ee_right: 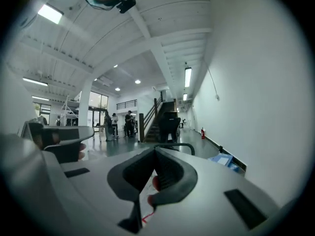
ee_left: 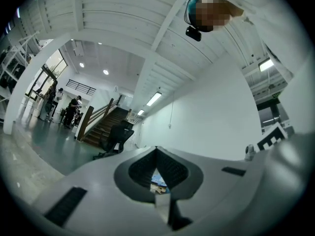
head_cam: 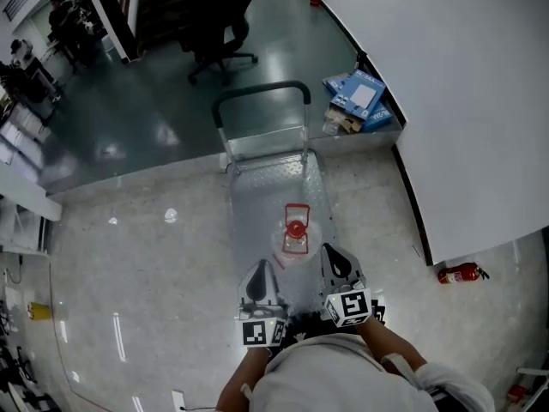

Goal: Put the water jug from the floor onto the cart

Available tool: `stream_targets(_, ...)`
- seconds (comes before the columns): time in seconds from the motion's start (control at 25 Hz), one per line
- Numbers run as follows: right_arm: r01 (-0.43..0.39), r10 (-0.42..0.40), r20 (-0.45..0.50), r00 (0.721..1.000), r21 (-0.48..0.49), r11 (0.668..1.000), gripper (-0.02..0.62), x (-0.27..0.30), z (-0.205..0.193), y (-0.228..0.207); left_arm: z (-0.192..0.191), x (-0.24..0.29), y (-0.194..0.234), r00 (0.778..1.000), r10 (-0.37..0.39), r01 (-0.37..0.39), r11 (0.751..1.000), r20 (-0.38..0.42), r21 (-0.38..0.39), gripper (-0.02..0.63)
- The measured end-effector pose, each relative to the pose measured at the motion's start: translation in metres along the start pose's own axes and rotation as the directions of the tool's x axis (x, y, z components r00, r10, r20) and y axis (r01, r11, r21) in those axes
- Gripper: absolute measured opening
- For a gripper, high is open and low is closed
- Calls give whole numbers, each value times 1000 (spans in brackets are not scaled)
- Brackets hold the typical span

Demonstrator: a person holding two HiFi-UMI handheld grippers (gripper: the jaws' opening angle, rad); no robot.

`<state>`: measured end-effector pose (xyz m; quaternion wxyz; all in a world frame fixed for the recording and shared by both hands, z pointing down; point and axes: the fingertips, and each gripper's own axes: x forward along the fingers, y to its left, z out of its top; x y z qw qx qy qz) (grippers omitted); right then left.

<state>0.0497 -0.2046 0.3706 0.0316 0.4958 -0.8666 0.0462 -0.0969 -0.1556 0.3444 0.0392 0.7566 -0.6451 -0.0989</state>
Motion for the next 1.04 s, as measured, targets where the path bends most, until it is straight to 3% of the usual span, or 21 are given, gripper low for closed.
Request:
stream_targets(0.2,-22,21,-91,996,-5,1000,12,-20,-26,4,-15,-10,-12,999,-15,13,999,-37,-47,3)
stream_targets(1.04,-53,52,-52,997,-28,998,12,-38,-12,5,7,-21,-29,1000,-14,14,1000,15,-20,3)
